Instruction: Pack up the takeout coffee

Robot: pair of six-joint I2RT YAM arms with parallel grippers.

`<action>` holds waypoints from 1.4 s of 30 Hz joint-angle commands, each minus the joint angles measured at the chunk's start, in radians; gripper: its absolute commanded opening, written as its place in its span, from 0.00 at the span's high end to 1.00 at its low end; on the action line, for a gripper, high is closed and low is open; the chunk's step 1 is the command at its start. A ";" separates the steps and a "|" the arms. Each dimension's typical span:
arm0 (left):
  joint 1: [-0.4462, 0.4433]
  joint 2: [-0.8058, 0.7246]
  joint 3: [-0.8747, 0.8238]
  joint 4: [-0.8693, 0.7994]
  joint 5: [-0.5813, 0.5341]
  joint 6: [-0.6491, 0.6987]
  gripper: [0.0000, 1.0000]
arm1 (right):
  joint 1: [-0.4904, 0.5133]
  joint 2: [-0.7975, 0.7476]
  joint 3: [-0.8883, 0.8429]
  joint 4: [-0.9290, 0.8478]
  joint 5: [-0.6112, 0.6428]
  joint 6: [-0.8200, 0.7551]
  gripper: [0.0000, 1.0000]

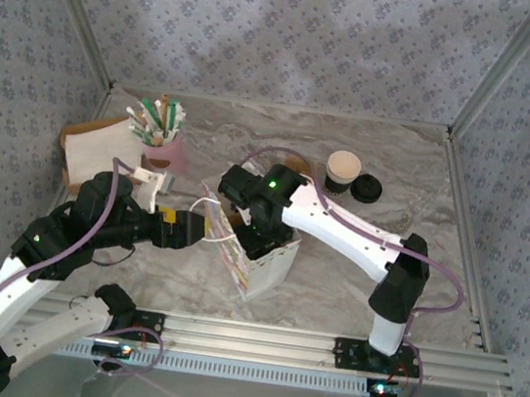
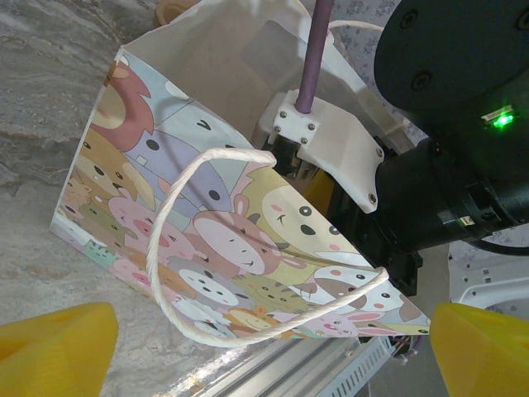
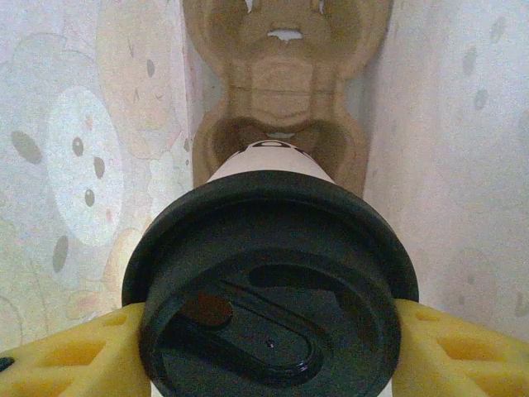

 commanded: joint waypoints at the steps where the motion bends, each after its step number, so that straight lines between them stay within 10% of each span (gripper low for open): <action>1: -0.007 0.002 0.021 0.028 -0.003 0.007 0.03 | 0.001 -0.020 0.005 -0.009 0.006 -0.007 0.36; 42: -0.007 -0.008 0.002 0.031 -0.007 0.004 0.03 | -0.009 -0.008 -0.049 0.018 -0.003 -0.004 0.36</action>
